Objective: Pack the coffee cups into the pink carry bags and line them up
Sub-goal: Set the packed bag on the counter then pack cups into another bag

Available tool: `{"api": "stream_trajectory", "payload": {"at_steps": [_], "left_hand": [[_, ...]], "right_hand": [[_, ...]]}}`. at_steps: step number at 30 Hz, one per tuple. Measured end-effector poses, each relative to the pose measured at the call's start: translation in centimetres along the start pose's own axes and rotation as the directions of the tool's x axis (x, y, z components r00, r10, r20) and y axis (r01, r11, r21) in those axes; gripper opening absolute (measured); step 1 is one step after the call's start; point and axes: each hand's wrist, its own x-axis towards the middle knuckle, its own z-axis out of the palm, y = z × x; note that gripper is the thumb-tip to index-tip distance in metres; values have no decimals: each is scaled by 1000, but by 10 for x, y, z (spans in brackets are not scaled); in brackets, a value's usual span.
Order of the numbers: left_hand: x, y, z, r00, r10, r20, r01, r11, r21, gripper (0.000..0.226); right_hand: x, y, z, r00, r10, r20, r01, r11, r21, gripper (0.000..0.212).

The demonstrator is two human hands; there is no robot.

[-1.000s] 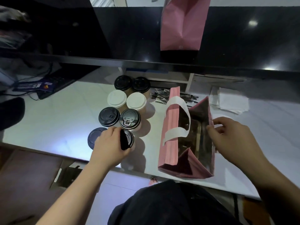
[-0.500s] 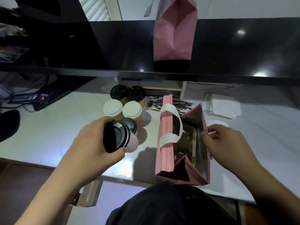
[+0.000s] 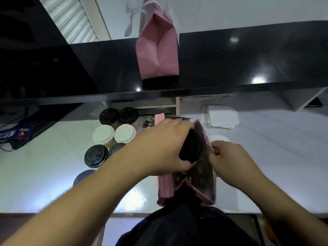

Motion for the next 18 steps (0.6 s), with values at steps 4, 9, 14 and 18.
{"api": "stream_trajectory", "payload": {"at_steps": [4,9,14,18], "left_hand": [[35,-5,46,993,9,121,-13,999,30,61],[65,-12,89,996,-27,82,19,996,91,75],[90,-19,110,984,-81,158,68,994,86,75],[97,-21,122,962,-123,242,105,991,88,81]], "right_hand": [[-1,3,-3,1000,-8,-23,8,1000,-19,44],[1,11,-5,1000,17,15,-17,999,-34,32],[3,13,-2,1000,-9,-7,9,1000,-25,37],[4,12,-3,1000,-26,-14,25,999,-44,38]]}}
